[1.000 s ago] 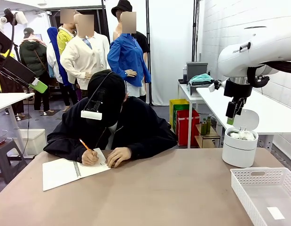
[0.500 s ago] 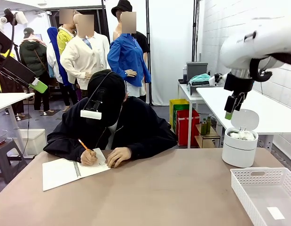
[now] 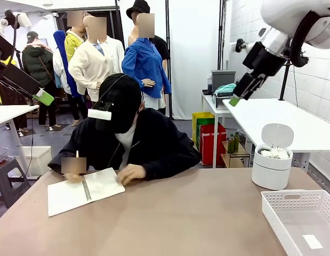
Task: Sort the paper based on its condition.
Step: If a person hands you a paper, place it in the Organizing basket , and if it's crumpled, put it in the Trash can.
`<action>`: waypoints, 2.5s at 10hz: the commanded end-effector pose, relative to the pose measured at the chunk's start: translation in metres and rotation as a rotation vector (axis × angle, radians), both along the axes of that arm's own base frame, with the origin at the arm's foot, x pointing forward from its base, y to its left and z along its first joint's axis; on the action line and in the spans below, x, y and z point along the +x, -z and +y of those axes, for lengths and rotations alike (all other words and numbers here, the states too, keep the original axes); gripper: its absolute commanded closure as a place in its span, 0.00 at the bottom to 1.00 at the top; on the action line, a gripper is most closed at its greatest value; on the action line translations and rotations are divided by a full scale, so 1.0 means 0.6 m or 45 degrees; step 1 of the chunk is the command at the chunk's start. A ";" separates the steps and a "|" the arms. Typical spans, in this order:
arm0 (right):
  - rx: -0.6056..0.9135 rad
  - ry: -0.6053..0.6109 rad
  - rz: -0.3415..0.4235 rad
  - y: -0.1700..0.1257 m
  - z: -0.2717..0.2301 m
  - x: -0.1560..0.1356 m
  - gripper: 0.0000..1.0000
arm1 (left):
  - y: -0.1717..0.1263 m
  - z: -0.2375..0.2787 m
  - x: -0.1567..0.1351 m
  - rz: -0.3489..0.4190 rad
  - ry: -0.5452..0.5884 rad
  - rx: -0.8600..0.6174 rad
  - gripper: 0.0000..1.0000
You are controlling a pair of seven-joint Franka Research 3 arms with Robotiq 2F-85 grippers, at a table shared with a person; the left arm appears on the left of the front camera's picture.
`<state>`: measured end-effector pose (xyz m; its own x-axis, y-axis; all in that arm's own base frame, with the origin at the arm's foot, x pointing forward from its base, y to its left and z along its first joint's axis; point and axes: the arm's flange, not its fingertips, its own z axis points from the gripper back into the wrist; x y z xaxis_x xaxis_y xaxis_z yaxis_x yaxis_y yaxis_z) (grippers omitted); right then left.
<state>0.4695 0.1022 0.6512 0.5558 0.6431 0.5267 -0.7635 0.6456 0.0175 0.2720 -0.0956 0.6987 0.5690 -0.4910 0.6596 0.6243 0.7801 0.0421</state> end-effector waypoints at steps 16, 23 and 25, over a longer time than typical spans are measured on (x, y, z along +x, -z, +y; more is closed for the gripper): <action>0.150 -0.395 -0.150 -0.063 0.155 -0.087 0.00 | -0.001 0.001 0.000 -0.002 -0.004 0.001 0.00; 0.150 -0.395 -0.150 -0.063 0.155 -0.087 0.00 | -0.001 0.001 0.000 -0.002 -0.004 0.001 0.00; 0.150 -0.395 -0.150 -0.063 0.155 -0.087 0.00 | -0.001 0.001 0.000 -0.002 -0.004 0.001 0.00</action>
